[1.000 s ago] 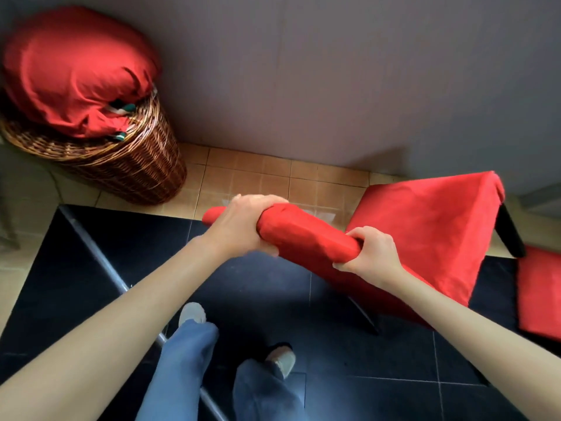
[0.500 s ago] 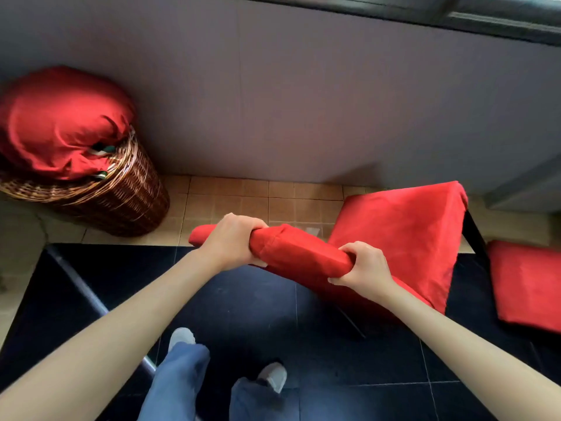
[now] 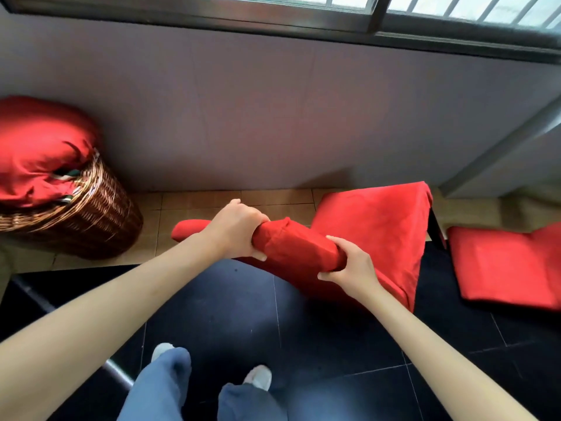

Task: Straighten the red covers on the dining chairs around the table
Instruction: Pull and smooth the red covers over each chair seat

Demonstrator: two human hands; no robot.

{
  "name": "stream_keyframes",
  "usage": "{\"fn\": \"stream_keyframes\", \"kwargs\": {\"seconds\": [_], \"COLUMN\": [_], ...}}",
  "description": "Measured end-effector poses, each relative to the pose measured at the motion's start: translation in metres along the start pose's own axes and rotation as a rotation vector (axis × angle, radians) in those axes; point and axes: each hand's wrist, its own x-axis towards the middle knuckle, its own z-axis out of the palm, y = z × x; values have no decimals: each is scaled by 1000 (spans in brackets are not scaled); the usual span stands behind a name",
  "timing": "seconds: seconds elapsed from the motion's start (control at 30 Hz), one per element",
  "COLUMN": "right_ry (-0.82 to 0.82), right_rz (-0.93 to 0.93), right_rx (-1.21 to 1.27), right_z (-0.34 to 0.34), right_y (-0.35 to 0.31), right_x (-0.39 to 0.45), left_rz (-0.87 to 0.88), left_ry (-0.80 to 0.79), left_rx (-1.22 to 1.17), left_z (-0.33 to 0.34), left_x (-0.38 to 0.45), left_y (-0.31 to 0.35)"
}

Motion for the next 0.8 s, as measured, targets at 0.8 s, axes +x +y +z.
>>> {"fn": "stream_keyframes", "kwargs": {"seconds": [0.8], "right_ry": [85], "right_rz": [33], "right_rx": [75], "right_z": [-21], "right_y": [-9], "right_x": [-9], "left_rz": [-413], "left_ry": [159], "left_rx": [-562], "left_z": [39], "left_x": [-19], "left_y": [-7]}}
